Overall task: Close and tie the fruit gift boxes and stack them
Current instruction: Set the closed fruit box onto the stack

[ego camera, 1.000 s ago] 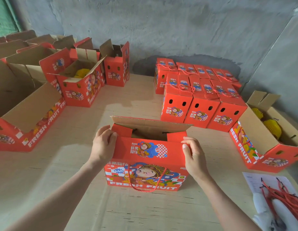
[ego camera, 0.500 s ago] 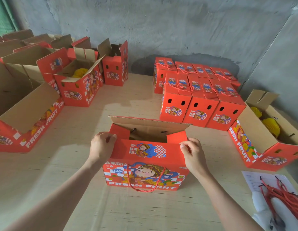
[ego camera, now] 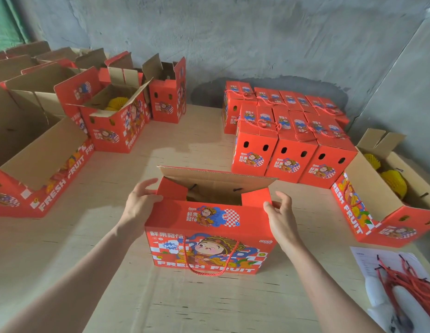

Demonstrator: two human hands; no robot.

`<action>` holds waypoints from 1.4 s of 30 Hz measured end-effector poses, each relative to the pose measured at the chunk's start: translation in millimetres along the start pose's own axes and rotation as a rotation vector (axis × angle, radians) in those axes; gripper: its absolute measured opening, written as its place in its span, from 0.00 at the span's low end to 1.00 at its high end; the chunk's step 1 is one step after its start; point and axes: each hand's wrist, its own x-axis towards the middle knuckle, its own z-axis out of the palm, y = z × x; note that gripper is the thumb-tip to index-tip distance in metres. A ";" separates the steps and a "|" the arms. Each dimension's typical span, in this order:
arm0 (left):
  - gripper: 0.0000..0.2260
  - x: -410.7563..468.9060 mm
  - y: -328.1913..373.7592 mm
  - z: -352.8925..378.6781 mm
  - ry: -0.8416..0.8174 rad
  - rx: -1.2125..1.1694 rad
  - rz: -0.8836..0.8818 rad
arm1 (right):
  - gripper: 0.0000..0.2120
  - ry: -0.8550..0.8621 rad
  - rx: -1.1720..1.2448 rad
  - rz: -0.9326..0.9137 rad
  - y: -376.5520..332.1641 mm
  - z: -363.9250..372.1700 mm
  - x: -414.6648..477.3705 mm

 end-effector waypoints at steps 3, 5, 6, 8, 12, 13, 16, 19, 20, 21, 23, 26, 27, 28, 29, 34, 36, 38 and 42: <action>0.17 6.2 2.9 -0.6 -0.040 -0.037 -0.096 | 0.23 -0.118 -0.076 0.030 -1.8 0.6 4.5; 0.16 7.6 4.8 3.4 -0.049 0.024 -0.136 | 0.24 -0.161 -0.116 0.033 -4.9 0.2 7.0; 0.16 8.2 6.1 5.2 -0.045 0.042 -0.147 | 0.24 -0.173 -0.135 0.040 -7.3 -0.2 8.7; 0.16 8.1 8.3 6.5 -0.040 0.037 -0.158 | 0.30 -0.171 -0.189 0.041 -14.0 -1.9 10.8; 0.26 7.6 3.9 6.7 -0.044 0.022 -0.043 | 0.43 -0.076 -0.160 -0.170 -22.3 0.1 10.8; 0.31 6.8 0.9 6.8 -0.038 0.075 0.044 | 0.41 -0.065 -0.106 -0.221 -19.9 1.1 8.7; 0.37 2.7 -4.3 7.8 -0.045 0.242 0.352 | 0.26 0.015 -0.039 -0.282 -11.0 0.5 4.5; 0.27 -0.3 -5.0 8.8 -0.020 0.366 0.470 | 0.23 0.035 -0.081 -0.330 -7.8 -0.9 3.1; 0.24 -0.4 -4.6 8.8 -0.003 0.427 0.478 | 0.24 0.035 -0.086 -0.332 -8.5 -0.8 3.0; 0.22 -0.1 -4.3 8.3 -0.003 0.458 0.476 | 0.25 0.034 -0.095 -0.335 -9.4 -0.7 2.5; 0.22 -0.3 -3.9 6.3 -0.072 0.465 0.431 | 0.26 -0.017 -0.115 -0.344 -10.3 -1.8 1.1; 0.35 -1.1 -5.3 3.5 -0.215 0.481 0.322 | 0.26 -0.280 -0.086 -0.310 -5.3 -7.8 -1.6; 0.38 -1.7 -5.4 3.7 -0.227 0.488 0.305 | 0.26 -0.368 -0.068 -0.296 -2.1 -9.8 -2.0; 0.39 -2.4 -5.6 4.7 -0.213 0.512 0.316 | 0.24 -0.416 -0.066 -0.303 1.0 -11.3 -1.8; 0.38 -3.0 -5.7 6.3 -0.185 0.560 0.345 | 0.22 -0.410 -0.087 -0.328 2.5 -12.2 -0.4; 0.36 8.0 -1.1 8.6 -0.098 0.920 0.436 | 0.21 -0.332 -0.355 -0.452 -10.4 -12.9 21.0; 0.38 18.5 9.9 7.5 -0.144 1.158 0.456 | 0.26 -0.494 -0.458 -0.422 -17.8 -15.9 30.4; 0.41 29.0 21.8 7.8 -0.293 1.246 0.458 | 0.26 -0.578 -0.529 -0.398 -21.8 -20.0 37.1; 0.38 40.1 36.7 5.4 -0.576 1.204 0.435 | 0.23 -0.514 -0.648 -0.475 -21.4 -21.6 37.7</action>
